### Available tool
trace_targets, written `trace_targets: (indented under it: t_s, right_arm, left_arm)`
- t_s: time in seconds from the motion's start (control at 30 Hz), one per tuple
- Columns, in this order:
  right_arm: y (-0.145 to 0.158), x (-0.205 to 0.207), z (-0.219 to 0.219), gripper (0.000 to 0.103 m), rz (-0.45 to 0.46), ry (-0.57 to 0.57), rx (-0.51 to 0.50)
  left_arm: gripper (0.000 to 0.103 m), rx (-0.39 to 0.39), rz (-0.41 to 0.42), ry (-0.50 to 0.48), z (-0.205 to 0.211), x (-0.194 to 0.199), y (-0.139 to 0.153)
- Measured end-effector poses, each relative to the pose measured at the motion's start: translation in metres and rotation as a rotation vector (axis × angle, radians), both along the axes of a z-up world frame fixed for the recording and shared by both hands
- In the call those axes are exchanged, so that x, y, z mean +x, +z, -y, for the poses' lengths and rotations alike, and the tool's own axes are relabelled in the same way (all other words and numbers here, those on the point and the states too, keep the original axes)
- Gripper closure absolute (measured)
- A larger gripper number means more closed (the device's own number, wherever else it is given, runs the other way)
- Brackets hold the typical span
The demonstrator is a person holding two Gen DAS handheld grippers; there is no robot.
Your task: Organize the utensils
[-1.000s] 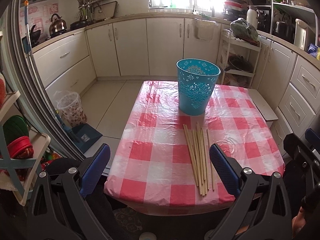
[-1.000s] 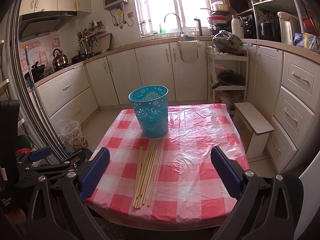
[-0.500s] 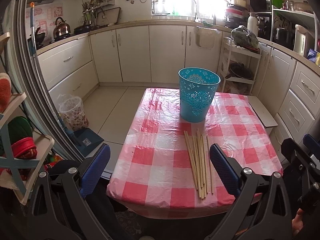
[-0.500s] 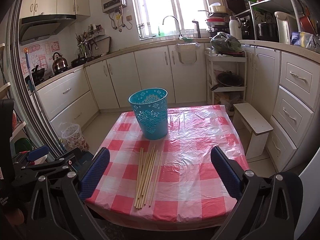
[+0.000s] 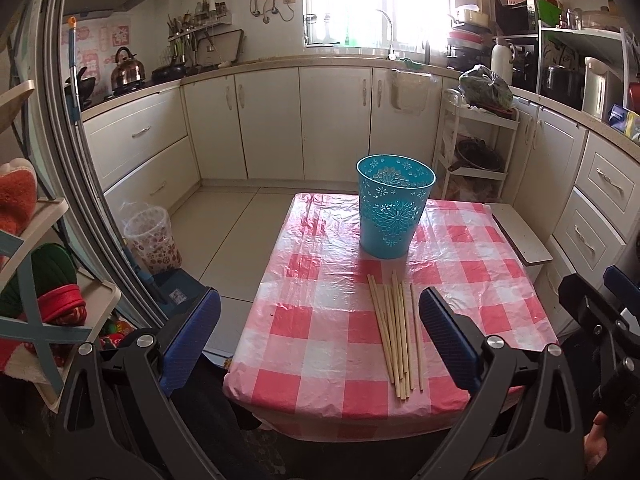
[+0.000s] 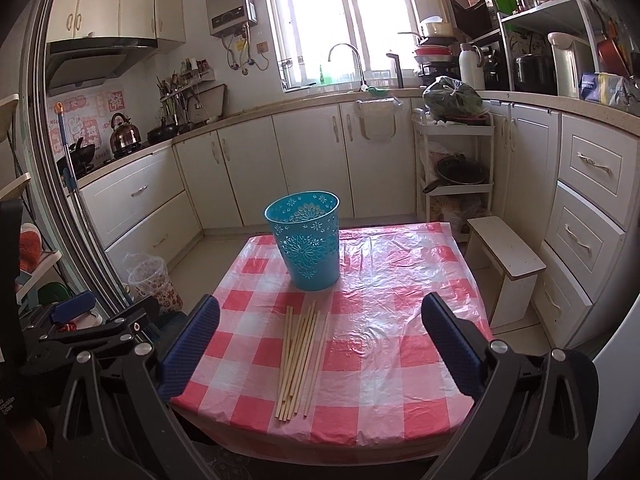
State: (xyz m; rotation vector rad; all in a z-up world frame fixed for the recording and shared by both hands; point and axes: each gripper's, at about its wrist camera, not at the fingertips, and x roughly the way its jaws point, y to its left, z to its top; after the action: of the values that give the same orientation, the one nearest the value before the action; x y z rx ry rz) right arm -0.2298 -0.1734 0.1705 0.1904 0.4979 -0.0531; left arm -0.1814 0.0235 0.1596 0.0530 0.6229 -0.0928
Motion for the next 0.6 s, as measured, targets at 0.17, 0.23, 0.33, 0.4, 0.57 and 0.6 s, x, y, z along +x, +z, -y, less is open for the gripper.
trace_targets:
  t_s: [0.17,0.23,0.33,0.4,0.57,0.6]
  right_arm:
    - [0.007,-0.005,-0.002,0.006,0.019,0.004,-0.001]
    - [0.009,-0.008,-0.002,0.006,0.027,0.005,-0.003]
    - [0.011,-0.012,-0.003,0.006,0.035,0.007,-0.002]
    - [0.013,-0.014,-0.003,0.006,0.039,0.008,-0.002]
    - [0.016,-0.018,-0.006,0.006,0.05,0.014,-0.005]
    - [0.017,-0.019,-0.006,0.006,0.052,0.014,-0.004]
  left_arm:
    - [0.008,-0.001,0.028,0.005,-0.004,-0.009,0.012]
    - [0.008,-0.002,0.038,0.008,-0.006,-0.013,0.016]
    - [0.008,-0.005,0.049,0.011,-0.008,-0.018,0.021]
    - [0.008,-0.007,0.055,0.013,-0.009,-0.021,0.024]
    - [0.008,-0.011,0.069,0.017,-0.011,-0.028,0.03]
    - [0.008,-0.012,0.072,0.018,-0.011,-0.029,0.031]
